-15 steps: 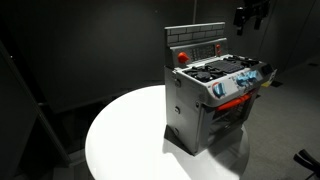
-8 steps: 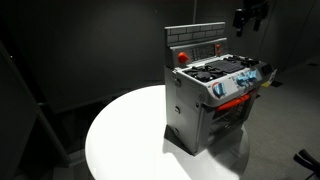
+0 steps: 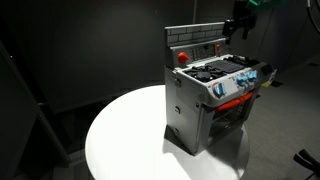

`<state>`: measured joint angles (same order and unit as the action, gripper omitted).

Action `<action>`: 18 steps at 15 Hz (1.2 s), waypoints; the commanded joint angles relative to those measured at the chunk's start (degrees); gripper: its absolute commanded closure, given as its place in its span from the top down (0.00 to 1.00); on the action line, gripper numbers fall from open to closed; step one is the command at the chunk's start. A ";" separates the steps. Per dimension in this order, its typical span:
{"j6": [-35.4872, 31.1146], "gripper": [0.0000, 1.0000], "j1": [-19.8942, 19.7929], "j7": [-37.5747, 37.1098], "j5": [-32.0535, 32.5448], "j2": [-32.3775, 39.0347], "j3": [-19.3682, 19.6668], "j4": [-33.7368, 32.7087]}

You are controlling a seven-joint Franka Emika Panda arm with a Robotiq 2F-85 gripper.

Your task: Press the top button on the right side of the stove

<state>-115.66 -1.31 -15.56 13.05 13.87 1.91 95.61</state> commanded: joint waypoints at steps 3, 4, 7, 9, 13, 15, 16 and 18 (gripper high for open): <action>-4.04 1.00 1.04 -2.75 -0.17 1.79 1.00 -1.14; -4.34 1.00 1.11 -2.94 -0.17 2.01 1.07 -1.22; -4.78 1.00 1.23 -3.42 -0.18 2.66 1.26 -1.33; -4.75 1.00 1.27 -3.59 -0.21 3.10 1.40 -1.59; -4.71 1.00 1.25 -3.67 -0.35 3.99 1.69 -2.20; -4.68 1.00 1.24 -3.71 -0.44 4.47 1.82 -2.67; -4.59 1.00 1.23 -3.70 -0.52 4.76 1.85 -3.01; -4.62 1.00 1.27 -3.73 -0.56 5.30 1.91 -3.61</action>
<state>-120.30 -0.73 -18.35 13.05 17.34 2.99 94.87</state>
